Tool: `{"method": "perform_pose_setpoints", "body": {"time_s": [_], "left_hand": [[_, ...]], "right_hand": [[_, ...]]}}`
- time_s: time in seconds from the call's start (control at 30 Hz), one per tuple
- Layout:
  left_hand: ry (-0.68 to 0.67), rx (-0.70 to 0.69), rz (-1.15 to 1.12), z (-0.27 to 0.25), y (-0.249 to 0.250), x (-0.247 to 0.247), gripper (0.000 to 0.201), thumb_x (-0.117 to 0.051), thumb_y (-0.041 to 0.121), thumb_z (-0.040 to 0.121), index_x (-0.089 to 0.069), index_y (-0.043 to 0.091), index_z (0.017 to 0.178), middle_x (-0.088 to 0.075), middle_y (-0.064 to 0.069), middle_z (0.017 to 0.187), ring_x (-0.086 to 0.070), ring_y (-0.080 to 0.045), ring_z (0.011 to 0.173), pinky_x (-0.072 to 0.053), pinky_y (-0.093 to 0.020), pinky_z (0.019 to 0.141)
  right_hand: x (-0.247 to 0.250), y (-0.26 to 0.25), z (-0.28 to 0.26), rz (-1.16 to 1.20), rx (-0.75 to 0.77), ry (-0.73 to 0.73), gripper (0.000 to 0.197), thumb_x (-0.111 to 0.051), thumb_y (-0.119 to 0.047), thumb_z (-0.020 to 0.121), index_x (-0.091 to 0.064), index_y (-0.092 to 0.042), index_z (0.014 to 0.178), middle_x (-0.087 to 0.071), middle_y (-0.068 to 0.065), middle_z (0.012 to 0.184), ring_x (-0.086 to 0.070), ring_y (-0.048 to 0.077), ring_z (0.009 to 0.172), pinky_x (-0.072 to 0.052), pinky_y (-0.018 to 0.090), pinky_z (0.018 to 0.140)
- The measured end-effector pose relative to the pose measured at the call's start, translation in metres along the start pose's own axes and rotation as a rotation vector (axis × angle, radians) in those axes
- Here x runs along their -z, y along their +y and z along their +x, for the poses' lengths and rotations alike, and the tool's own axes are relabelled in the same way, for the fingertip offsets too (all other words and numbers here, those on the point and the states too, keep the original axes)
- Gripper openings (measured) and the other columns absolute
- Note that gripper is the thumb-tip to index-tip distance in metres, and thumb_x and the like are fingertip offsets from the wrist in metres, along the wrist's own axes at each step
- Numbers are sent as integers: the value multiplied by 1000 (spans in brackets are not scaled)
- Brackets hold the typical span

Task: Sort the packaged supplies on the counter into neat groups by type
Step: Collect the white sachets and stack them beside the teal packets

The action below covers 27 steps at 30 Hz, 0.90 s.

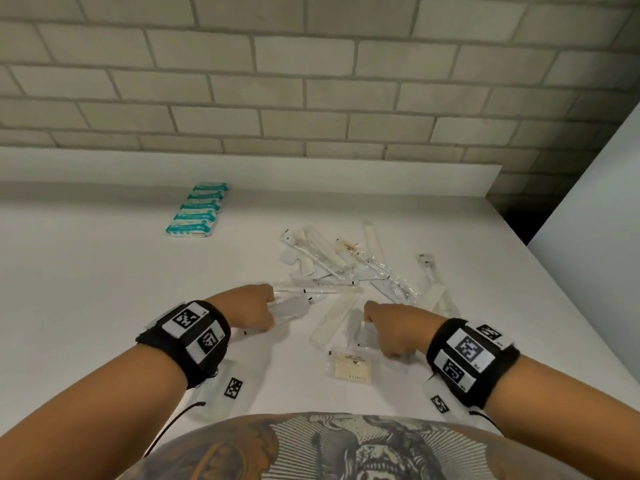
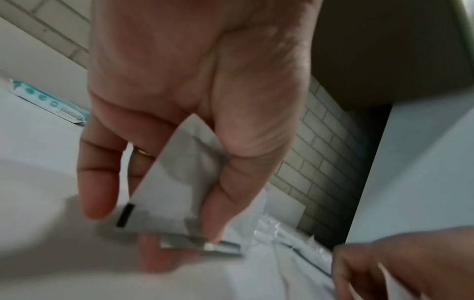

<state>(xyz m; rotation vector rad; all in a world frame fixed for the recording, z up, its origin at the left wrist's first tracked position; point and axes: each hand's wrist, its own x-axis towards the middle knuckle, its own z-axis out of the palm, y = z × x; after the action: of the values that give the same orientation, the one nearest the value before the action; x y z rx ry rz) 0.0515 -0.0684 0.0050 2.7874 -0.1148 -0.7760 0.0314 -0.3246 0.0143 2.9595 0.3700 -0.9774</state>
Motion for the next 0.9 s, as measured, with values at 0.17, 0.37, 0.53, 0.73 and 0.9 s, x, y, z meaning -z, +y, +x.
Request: {"method": "perform_pose_setpoints", "body": {"time_s": [0.17,0.37,0.53,0.73,0.9], "left_hand": [[49,-120,-98,1,7,16,24,-59,18,84,-55,15,108,-59,-3,102,-57,-24,97,-42,-30,76],[56,-229,-8,20,20,22,32,-57,27,84,-61,15,113,-58,-4,120,-58,-23,107,-48,-41,94],[-10,-270,109,26,26,19,31,-55,31,80,-62,12,104,-61,-7,106,-60,-27,95,-51,-40,84],[111,-370,196,39,24,30,41,-55,35,90,-56,23,129,-25,11,157,-15,-15,146,-19,-37,118],[-6,-310,301,48,23,15,48,-50,33,91,-48,21,137,-10,10,161,-4,-15,149,-14,-36,118]], "right_hand": [[21,-1,15,73,34,-35,52,-54,-7,78,-51,-9,131,-62,-2,90,-57,14,69,-45,22,54],[62,-8,37,350,172,225,46,-57,-22,86,-54,-17,132,-58,1,130,-60,19,108,-47,23,79],[36,1,57,488,237,-55,68,-62,-10,79,-45,-30,141,-50,-8,141,-49,19,127,-40,36,106],[62,12,52,410,298,59,39,-63,-9,80,-63,-26,115,-64,-5,114,-60,17,104,-47,25,81],[77,4,70,138,218,51,75,-59,-15,83,-30,-29,150,-37,0,153,-38,21,137,-34,29,108]]}}
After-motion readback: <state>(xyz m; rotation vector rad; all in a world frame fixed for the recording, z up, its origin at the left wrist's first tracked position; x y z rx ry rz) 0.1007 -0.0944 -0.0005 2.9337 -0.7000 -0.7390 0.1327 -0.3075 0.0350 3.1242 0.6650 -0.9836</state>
